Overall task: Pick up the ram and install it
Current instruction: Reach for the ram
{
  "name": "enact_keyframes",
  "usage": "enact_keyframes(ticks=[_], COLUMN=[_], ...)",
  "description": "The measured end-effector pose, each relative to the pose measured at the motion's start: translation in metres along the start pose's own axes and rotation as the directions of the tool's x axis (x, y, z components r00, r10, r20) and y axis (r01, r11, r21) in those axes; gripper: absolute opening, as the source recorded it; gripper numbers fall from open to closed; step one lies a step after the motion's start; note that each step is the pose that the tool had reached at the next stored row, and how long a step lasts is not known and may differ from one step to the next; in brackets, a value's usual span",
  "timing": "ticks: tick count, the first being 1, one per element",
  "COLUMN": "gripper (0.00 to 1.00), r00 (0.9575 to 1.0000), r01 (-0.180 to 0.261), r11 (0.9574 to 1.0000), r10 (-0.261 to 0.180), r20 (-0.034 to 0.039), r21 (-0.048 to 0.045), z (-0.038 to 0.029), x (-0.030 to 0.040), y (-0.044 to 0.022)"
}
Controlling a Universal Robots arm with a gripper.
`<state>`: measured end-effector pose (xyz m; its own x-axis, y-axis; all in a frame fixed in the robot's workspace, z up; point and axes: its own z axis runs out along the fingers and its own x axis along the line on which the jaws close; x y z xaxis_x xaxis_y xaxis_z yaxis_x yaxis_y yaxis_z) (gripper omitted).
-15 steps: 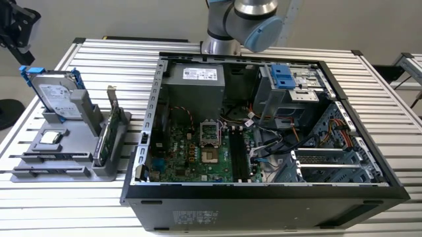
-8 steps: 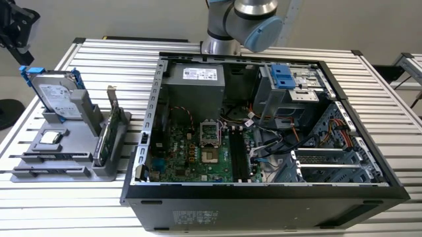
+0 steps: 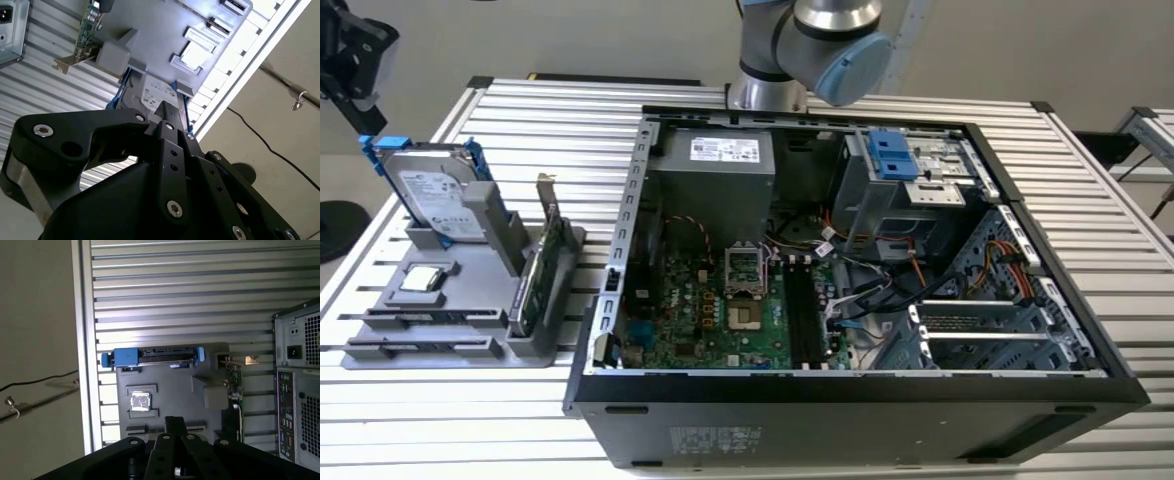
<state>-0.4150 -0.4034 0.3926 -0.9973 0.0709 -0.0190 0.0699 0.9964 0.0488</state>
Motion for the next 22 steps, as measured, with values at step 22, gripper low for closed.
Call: enact_keyframes(ticks=[22], gripper=[0.0], r00=[1.0], r01=[0.0], r11=[1.0], r10=[0.0], r20=[-0.0006], r21=[0.0], z=[-0.0007], x=[-0.0014], y=[-0.0199])
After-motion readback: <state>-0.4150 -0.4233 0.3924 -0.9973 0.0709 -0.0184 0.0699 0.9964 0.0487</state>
